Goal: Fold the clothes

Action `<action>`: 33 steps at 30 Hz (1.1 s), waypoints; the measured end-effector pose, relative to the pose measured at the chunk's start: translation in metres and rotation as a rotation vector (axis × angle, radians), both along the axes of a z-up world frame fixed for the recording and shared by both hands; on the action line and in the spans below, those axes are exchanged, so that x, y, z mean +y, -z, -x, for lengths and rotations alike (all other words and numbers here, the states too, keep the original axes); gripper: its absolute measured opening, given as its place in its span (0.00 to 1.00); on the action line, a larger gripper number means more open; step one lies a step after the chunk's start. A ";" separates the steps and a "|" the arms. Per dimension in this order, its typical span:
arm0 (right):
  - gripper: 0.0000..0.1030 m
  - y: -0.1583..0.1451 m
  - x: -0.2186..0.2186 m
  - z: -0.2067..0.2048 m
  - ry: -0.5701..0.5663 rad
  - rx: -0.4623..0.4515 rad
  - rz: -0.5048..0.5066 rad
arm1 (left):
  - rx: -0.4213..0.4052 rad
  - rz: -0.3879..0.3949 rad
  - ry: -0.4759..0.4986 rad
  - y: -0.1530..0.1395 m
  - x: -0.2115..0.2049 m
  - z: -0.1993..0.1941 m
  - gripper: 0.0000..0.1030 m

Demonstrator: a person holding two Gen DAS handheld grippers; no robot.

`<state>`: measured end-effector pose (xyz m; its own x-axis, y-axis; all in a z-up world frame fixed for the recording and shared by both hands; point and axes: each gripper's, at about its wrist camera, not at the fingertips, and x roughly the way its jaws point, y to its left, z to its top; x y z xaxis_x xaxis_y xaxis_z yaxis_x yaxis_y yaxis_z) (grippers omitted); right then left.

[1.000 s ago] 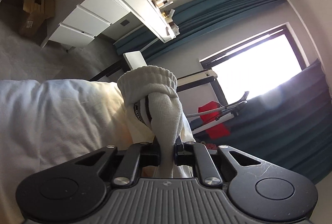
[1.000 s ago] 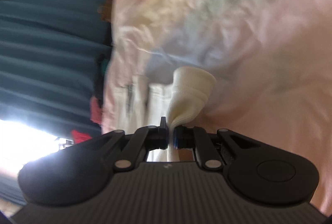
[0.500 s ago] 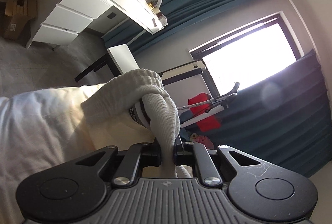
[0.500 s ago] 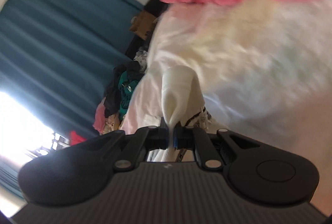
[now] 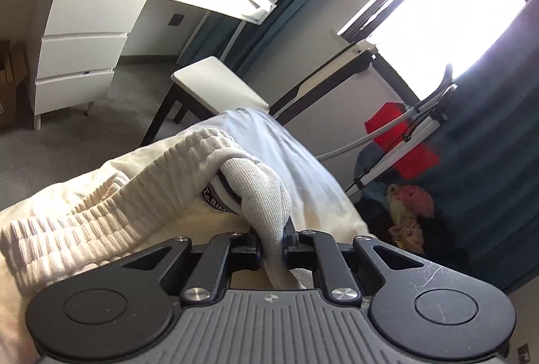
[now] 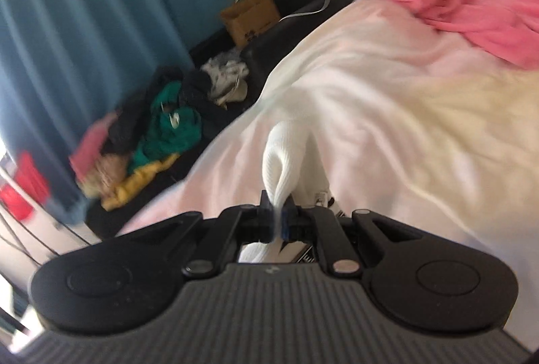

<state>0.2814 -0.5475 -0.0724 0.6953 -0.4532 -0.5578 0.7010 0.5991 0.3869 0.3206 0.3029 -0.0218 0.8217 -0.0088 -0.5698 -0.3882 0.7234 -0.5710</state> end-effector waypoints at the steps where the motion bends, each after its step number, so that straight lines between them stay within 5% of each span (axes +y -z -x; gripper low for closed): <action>1: 0.08 0.011 0.001 -0.012 -0.013 0.017 0.016 | 0.021 -0.013 0.004 0.008 -0.001 -0.011 0.11; 5: 0.09 0.047 -0.005 -0.040 -0.051 0.059 -0.005 | 0.080 -0.051 0.022 0.032 -0.007 -0.042 0.13; 9: 0.12 0.049 -0.013 -0.036 -0.126 0.042 -0.051 | 0.095 -0.007 0.034 0.033 -0.001 -0.045 0.22; 11: 0.15 0.040 -0.015 -0.025 -0.153 0.033 -0.087 | 0.101 -0.020 0.040 0.024 -0.001 -0.041 0.38; 13: 0.25 0.029 -0.015 -0.006 -0.167 0.005 -0.137 | 0.078 -0.040 0.042 0.011 -0.003 -0.027 0.62; 15: 0.59 0.019 -0.012 0.016 -0.174 -0.035 -0.187 | 0.024 -0.032 0.067 -0.003 -0.003 -0.002 0.68; 17: 0.72 0.010 -0.002 0.043 -0.167 -0.085 -0.214 | -0.028 -0.010 0.088 -0.013 -0.006 0.025 0.74; 22: 0.74 0.011 0.018 0.120 -0.179 -0.174 -0.384 | -0.075 0.061 0.096 -0.017 -0.012 0.097 0.80; 27: 0.76 0.047 0.032 0.189 -0.112 -0.229 -0.628 | -0.046 0.160 0.092 0.003 -0.008 0.153 0.81; 33: 0.75 0.083 0.043 0.212 -0.158 -0.278 -0.749 | 0.005 0.245 0.053 0.034 -0.001 0.168 0.81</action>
<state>0.0698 -0.5044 -0.1556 0.8776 0.0865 -0.4715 0.4491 0.1957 0.8718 0.1523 0.3017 -0.0563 0.8137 -0.1901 -0.5494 -0.3565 0.5834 -0.7298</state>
